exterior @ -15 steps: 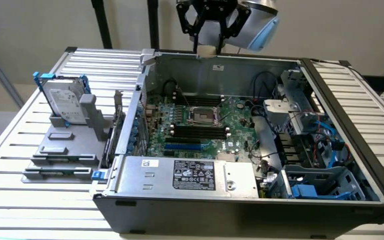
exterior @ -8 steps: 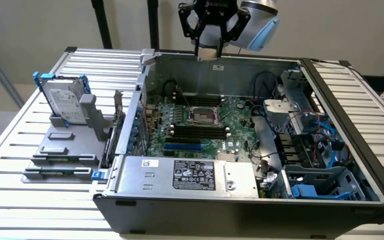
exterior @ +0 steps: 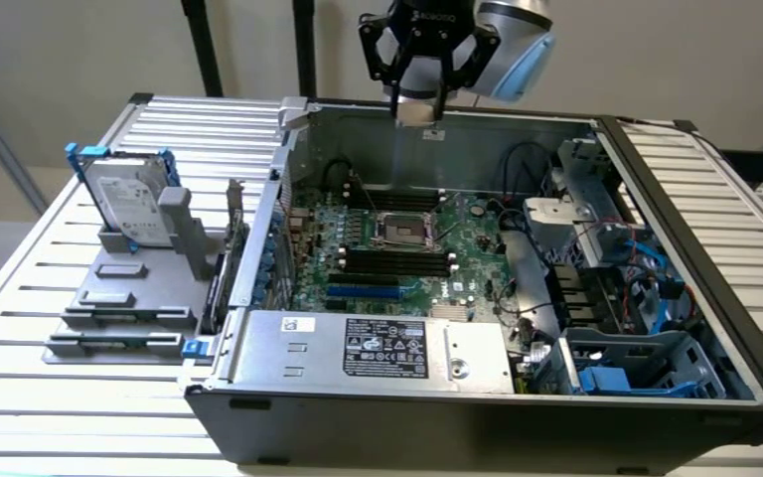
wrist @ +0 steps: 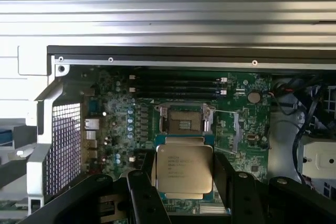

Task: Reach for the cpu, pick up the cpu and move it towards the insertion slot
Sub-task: 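Pick up the cpu and move it towards the insertion slot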

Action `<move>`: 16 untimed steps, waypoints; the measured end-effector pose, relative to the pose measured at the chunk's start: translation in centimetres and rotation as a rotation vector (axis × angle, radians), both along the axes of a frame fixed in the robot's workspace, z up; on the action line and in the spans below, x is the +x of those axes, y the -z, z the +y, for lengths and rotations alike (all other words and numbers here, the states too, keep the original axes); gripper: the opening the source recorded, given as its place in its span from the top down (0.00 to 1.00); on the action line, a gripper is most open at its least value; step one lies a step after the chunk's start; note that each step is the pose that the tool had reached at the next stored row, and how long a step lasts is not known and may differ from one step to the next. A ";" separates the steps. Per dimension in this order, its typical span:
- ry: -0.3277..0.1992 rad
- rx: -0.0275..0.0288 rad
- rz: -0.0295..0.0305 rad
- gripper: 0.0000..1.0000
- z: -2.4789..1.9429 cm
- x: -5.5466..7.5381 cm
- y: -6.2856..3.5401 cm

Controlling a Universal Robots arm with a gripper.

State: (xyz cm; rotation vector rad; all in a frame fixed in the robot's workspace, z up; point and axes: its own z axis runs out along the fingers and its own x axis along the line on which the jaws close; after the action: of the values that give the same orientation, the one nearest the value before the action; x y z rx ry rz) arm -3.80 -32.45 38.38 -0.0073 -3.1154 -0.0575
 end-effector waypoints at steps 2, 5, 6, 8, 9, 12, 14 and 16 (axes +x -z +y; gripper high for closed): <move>0.001 -0.0038 -0.0001 0.46 0.04 0.1 0.21; 0.002 -0.0076 -0.0001 0.46 0.05 0.2 0.31; 0.002 -0.0102 0.0000 0.46 0.05 0.2 0.33; 0.002 -0.0164 -0.0001 0.46 0.05 0.2 0.37; 0.002 -0.0197 -0.0001 0.46 0.05 0.2 0.37; 0.002 -0.0216 -0.0001 0.46 0.04 0.2 0.37; 0.002 -0.0216 -0.0001 0.46 0.05 0.2 0.37; 0.002 -0.0216 -0.0001 0.46 0.05 0.2 0.37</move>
State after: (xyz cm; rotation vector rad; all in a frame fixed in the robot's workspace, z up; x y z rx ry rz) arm -3.58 -32.40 38.01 -0.0106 -3.1159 -0.0238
